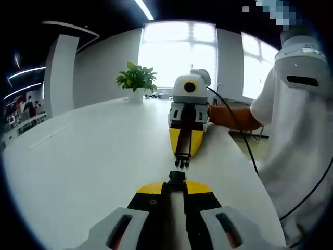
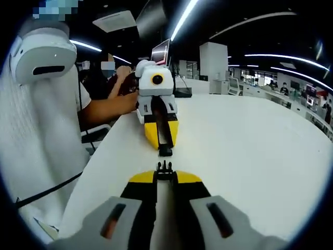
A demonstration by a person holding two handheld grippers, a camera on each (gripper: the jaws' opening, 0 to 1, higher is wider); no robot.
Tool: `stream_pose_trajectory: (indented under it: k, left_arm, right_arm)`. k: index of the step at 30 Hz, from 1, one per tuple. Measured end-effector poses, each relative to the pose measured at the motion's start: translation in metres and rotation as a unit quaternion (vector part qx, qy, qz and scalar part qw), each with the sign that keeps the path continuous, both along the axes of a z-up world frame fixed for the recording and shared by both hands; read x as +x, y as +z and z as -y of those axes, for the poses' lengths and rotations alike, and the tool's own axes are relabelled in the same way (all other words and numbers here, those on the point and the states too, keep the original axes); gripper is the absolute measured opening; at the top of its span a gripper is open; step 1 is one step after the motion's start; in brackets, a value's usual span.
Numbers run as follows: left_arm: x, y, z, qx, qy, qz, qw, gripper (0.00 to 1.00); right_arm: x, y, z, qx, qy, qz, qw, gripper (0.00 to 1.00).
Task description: Snap the two parts of the plastic buckle together until the buckle closes and remains connected.
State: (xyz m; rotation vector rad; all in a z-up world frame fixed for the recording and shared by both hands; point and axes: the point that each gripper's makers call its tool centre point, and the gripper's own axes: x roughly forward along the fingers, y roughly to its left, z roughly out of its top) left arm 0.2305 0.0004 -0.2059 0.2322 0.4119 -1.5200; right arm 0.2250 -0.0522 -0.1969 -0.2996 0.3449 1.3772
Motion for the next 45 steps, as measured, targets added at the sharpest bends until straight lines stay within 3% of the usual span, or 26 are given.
stream_pose_trajectory:
  k: [45]
  left_arm:
    - [0.0,0.0,0.011,0.005,0.005,0.017,0.9998,0.11]
  right_arm:
    - [0.003,-0.004,-0.009,-0.013,0.014,0.022,0.9996,0.12]
